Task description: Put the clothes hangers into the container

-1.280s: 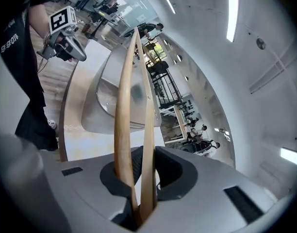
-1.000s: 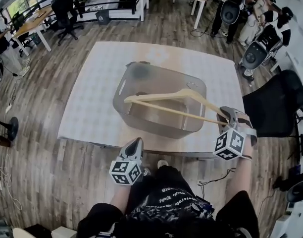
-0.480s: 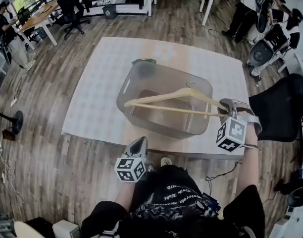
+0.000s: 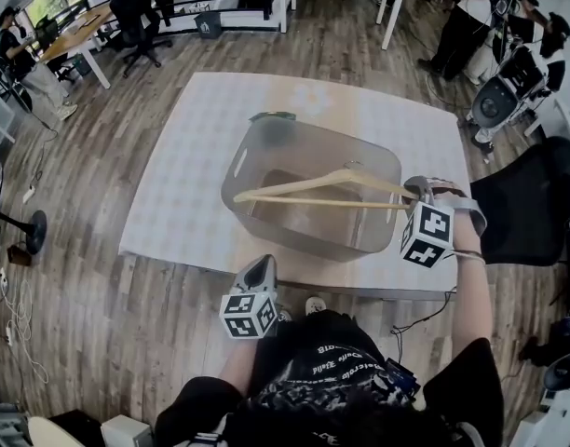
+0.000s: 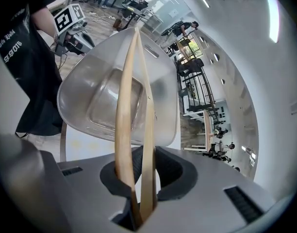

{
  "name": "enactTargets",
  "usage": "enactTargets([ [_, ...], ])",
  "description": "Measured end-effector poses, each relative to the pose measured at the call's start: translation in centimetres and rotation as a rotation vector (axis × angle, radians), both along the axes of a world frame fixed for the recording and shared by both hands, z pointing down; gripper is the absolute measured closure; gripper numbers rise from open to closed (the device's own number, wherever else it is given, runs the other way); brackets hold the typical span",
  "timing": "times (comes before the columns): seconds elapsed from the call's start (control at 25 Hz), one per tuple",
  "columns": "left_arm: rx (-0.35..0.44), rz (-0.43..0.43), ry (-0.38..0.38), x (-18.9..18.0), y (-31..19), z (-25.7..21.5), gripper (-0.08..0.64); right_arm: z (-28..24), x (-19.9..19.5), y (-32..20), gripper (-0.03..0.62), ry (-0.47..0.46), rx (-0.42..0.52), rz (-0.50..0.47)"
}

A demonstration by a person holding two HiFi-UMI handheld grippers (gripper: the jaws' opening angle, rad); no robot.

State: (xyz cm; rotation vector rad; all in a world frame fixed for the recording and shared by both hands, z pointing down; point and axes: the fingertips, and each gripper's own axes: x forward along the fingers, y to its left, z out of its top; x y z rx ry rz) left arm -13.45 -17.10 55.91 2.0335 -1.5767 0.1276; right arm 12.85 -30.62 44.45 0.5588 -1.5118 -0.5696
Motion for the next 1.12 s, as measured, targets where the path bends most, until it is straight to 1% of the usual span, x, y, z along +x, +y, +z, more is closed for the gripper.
enactTargets([
  [0.16,-0.008,0.005,0.002,0.3,0.1,0.1,0.54,0.5,-0.4,-0.6,0.52,0.025,-0.026,-0.017],
  [0.4,-0.015,0.009,0.005,0.3,0.5,0.7,0.54,0.8,-1.2,-0.8,0.522,0.031,-0.058,-0.018],
  [0.72,-0.012,0.01,0.011,0.1,0.2,0.7,0.54,0.4,-1.4,-1.1,0.523,0.108,-0.099,-0.015],
  [1.0,-0.01,0.008,0.019,-0.7,0.0,0.9,0.54,0.9,-3.9,-2.0,0.523,0.17,-0.136,-0.068],
  [1.12,-0.01,0.002,0.019,-0.9,0.3,1.4,0.54,1.8,-4.1,-2.2,0.525,0.187,-0.142,-0.073],
])
